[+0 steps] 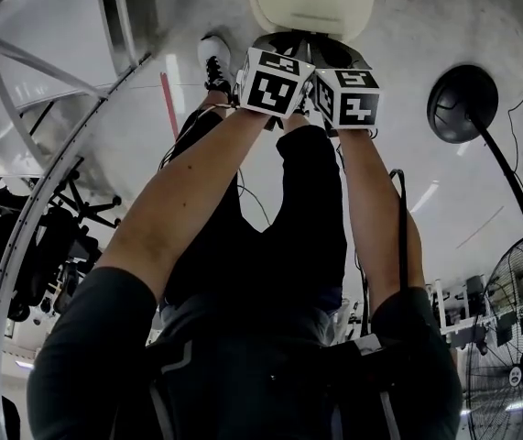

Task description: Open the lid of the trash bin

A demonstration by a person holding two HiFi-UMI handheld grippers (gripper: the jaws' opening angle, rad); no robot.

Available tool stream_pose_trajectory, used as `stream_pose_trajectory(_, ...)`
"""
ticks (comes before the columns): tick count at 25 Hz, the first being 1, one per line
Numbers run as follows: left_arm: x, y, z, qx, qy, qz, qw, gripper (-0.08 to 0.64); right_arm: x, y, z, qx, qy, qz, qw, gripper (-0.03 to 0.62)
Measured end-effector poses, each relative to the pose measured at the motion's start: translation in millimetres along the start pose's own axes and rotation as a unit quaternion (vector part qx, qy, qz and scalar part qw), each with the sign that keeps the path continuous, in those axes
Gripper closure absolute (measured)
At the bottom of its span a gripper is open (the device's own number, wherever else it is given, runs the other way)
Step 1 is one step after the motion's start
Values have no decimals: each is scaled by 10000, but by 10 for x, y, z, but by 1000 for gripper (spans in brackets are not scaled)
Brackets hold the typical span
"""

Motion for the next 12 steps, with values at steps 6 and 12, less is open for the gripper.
stream_pose_trajectory(6,0,27,-1,-39,-31,46,10000,552,-4,67,1,-189,-18,166,9997,566)
stream_pose_trajectory(12,28,-22,-24,300,54,141,9994,552,19,31,22,-629,-239,251,9974,566)
Point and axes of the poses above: the fingertips, and each gripper's own axes: x backward along the fingers, z to its right, y out of its underside, the point moved 7 cm from there along x, backward along the fingers, and after that the axes turned 14 degrees about z, right-handed, at the moved point
